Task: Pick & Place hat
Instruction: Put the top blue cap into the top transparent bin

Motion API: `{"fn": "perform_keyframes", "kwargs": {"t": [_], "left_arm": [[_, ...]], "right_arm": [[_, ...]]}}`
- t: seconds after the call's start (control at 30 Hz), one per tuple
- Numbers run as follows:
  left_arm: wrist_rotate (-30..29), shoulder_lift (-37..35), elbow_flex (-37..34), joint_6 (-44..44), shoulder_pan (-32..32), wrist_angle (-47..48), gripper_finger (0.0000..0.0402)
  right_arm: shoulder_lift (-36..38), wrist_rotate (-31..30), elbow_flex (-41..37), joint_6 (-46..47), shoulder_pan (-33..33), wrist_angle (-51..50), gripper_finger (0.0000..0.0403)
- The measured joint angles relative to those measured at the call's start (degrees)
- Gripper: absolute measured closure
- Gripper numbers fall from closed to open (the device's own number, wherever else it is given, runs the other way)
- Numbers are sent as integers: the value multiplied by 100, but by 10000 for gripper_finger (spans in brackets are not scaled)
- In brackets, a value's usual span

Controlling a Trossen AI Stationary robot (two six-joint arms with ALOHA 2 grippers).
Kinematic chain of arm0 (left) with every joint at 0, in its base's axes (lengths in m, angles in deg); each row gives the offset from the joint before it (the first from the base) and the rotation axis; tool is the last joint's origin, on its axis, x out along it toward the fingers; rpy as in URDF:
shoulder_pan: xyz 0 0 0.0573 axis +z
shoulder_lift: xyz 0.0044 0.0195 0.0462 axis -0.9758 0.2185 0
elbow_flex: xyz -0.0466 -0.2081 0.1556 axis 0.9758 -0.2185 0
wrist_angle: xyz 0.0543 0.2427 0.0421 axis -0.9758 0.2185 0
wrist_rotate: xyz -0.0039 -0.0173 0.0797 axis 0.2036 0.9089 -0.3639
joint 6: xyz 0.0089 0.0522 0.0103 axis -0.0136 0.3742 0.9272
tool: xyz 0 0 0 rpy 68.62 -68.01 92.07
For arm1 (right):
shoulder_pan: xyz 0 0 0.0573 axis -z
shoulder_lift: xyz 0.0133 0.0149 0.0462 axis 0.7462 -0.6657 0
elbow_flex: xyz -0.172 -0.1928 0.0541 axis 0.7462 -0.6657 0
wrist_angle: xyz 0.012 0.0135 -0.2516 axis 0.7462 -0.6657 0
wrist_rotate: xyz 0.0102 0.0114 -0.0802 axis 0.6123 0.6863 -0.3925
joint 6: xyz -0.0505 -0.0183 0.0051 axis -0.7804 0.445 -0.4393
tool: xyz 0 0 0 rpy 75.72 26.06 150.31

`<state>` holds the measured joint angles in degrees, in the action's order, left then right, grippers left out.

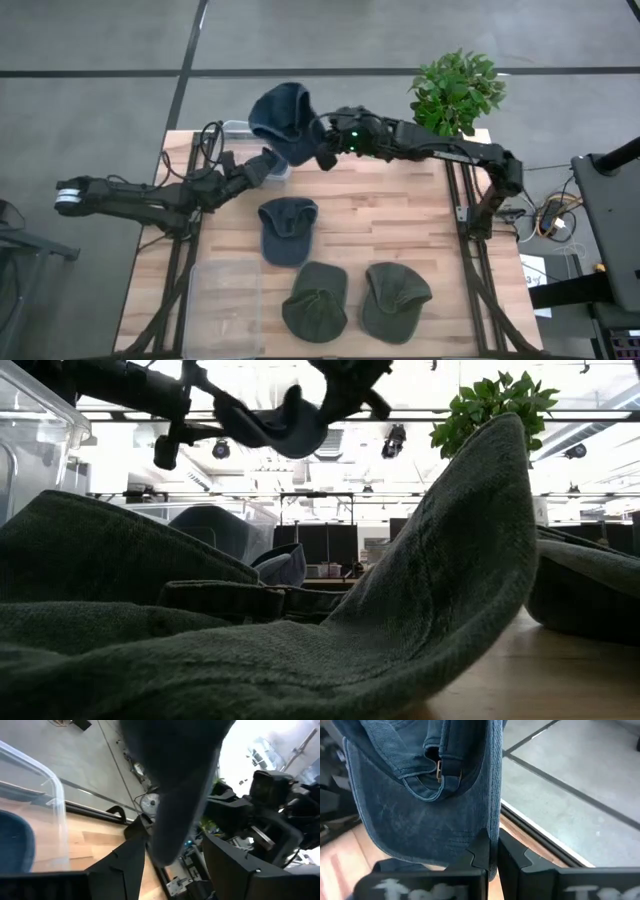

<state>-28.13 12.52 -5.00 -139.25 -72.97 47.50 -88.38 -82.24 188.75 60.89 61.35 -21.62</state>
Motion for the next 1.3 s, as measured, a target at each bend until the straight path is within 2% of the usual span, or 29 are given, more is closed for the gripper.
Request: {"fn": "perform_keyframes", "kwargs": {"t": [0.27, 0.43, 0.57, 0.8, 0.97, 1.1, 1.3], "left_arm": [[-208, -4, 0, -11, 0, -67, 211], [-255, -38, 0, -67, 2, -63, 220], [-241, -68, 0, -196, 2, -65, 262], [-301, -79, -2, -304, 7, 23, 383], [-311, -102, -2, -546, 9, -17, 394], [-299, -185, -2, -854, 0, 8, 395], [-373, -416, 2, -1264, -7, 138, 396]], "right_arm": [[-664, 10, 1132, -527, -178, -366, 390], [-790, -23, 1366, -597, -206, -685, 390], [-788, -25, 1307, -588, -208, -679, 390], [-775, -60, 1406, -727, -203, -573, 390], [-766, -53, 1551, -950, -195, -510, 388], [-762, -68, 1654, -1241, -201, -417, 360], [-579, -482, 1687, -1796, -203, -485, 272]]}}
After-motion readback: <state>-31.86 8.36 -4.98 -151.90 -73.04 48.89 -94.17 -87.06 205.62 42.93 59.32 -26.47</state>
